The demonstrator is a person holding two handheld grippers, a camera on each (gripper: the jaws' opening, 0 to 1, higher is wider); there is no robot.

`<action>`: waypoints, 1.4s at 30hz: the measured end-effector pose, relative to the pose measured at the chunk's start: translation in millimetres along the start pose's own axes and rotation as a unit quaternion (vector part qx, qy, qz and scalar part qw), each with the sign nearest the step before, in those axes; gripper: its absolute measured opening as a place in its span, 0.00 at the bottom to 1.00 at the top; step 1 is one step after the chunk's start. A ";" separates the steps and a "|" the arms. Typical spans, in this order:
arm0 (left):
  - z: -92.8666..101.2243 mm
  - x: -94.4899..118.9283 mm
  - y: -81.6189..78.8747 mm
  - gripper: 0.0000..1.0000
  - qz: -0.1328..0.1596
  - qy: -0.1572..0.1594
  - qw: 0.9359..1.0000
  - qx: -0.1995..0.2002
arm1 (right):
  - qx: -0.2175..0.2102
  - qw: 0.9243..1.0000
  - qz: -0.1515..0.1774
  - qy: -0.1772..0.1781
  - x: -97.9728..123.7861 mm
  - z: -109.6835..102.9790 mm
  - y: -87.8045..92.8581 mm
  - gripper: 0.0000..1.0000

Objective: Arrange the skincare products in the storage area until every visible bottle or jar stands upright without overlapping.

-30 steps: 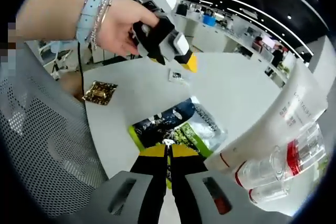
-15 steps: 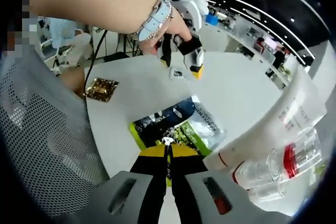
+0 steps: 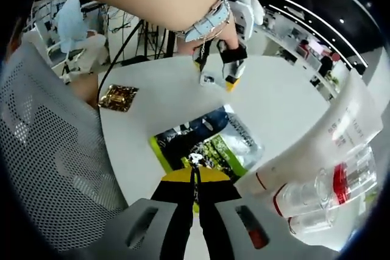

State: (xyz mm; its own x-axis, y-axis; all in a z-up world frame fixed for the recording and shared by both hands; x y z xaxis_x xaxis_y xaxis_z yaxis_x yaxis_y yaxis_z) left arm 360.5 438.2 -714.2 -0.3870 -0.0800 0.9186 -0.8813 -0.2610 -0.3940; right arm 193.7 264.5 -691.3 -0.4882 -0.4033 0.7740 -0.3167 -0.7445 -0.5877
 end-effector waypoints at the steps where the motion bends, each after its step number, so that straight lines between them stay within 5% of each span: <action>1: -0.4 0.5 0.4 0.49 0.001 0.004 1.000 -0.010 | 0.000 1.000 0.000 0.000 0.0 -0.1 -0.2 0.01; 16: -15.8 0.6 -1.9 0.42 -0.014 0.035 0.997 -0.074 | 0.011 1.000 -0.006 0.003 -1.8 -1.6 1.3 0.01; 21: -20.7 8.8 -6.4 0.42 0.000 0.043 0.995 -0.091 | 0.014 1.000 -0.007 0.001 -2.5 -2.5 1.4 0.01; 22: -22.4 12.5 -7.0 0.35 0.005 0.044 0.994 -0.099 | 0.015 1.000 -0.007 0.001 -2.7 -2.9 1.5 0.01; 23: -24.9 15.7 -7.0 0.11 0.005 0.037 0.994 -0.104 | 0.016 1.000 -0.008 0.001 -2.7 -3.0 1.5 0.01; 24: -29.8 18.1 -8.2 0.06 0.008 0.019 0.994 -0.108 | 0.016 1.000 -0.007 0.000 -2.6 -3.3 1.3 0.01; 25: -29.6 19.5 -8.3 0.09 0.008 0.023 0.996 -0.091 | 0.016 1.000 -0.007 -0.001 -2.7 -3.5 1.2 0.01; 26: -31.9 23.5 -8.6 0.09 0.024 0.040 0.990 -0.134 | 0.015 1.000 -0.006 -0.002 -2.7 -3.6 1.1 0.01; 30: -42.0 24.0 -1.5 0.09 0.016 0.017 0.988 -0.153 | 0.015 1.000 -0.007 -0.006 -3.3 -4.9 1.1 0.01; 33: -45.8 23.9 -1.0 0.12 0.004 0.039 0.993 -0.112 | 0.019 1.000 -0.007 -0.006 -3.5 -5.5 1.3 0.01; 37: -36.1 25.0 -2.2 0.31 -0.029 0.105 0.991 -0.074 | 0.020 1.000 -0.012 -0.004 -3.5 -5.1 2.6 0.01; 42: -24.0 24.1 2.4 0.42 -0.057 0.122 0.990 -0.044 | 0.021 1.000 -0.016 -0.002 -3.5 -4.4 3.6 0.01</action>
State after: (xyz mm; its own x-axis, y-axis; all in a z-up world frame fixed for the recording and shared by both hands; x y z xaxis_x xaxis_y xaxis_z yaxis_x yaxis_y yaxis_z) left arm 342.5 458.8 -693.7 -0.3283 0.1828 0.9267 -0.9390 -0.1700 -0.2991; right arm 190.7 265.6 -697.2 -0.4750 -0.3817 0.7929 -0.2966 -0.7789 -0.5526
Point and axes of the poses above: the point that each gripper's makers call its tool centre point, and the gripper's own axes: x roughly backward along the fingers, z roughly to its right, y roughly out of its underside, the point moved 10 cm from there along x, roughly backward along the fingers, and after that the axes turned 4 degrees about -z, right-handed, at the moved point
